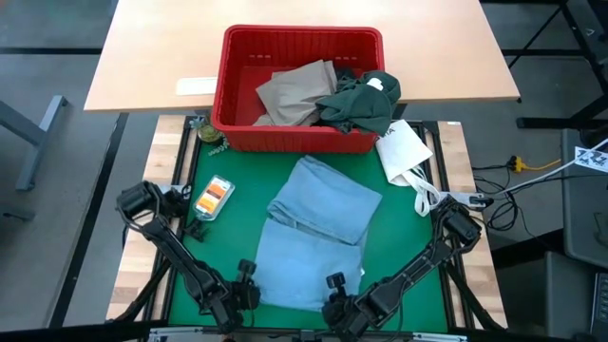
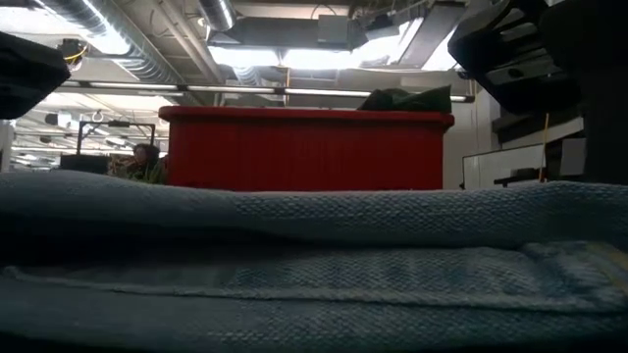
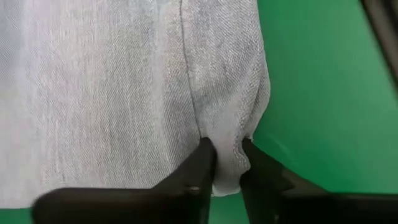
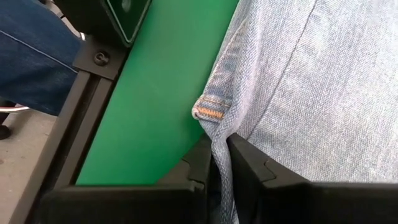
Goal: Fold Laundry from Bin
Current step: Fold the blue pants
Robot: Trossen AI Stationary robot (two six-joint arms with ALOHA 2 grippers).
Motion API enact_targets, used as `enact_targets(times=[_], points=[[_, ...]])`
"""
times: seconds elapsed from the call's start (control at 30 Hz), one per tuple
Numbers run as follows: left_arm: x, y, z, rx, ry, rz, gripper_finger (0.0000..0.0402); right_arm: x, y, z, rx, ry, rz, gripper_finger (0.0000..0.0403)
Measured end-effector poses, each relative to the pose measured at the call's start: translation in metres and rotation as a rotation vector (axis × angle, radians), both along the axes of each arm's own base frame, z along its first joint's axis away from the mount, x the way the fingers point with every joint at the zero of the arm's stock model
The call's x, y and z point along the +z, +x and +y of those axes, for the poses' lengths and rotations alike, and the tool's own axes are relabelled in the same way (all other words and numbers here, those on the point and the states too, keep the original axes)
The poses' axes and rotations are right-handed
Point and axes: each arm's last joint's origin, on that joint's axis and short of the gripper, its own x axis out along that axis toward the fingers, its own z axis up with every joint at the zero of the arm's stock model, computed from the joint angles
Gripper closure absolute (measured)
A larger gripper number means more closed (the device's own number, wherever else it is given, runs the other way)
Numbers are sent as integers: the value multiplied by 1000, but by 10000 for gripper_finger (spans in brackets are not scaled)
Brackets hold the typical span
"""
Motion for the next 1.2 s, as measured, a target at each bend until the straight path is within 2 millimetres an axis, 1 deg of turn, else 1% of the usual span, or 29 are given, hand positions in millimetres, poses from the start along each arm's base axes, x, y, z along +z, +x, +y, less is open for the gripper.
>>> enact_targets(times=[0.1, 0.17, 0.3, 0.43, 0.57, 0.73, 1.0, 1.2], points=[[6, -1, -1, 14, -78, 30, 377, 4, 2, 3, 7, 21, -10, 363], [10, -3, -3, 18, -117, 45, 385, 9, 4, 5, 20, 50, -9, 363], [21, -8, -4, 19, -168, 52, 383, 24, 10, 10, 35, 76, -28, 363], [34, -14, -5, 43, -238, 50, 381, 45, 15, 15, 64, 70, -34, 363], [46, -20, -6, 68, -288, 31, 381, 65, 16, 16, 71, 40, -13, 363], [64, -27, -11, 96, -404, -11, 380, 92, 19, 19, 75, 50, -26, 363], [92, -38, -11, 113, -536, -57, 380, 131, 16, 28, 105, 75, -84, 363], [118, -42, -2, 132, -608, -139, 380, 153, 11, 30, 102, 55, -96, 363]])
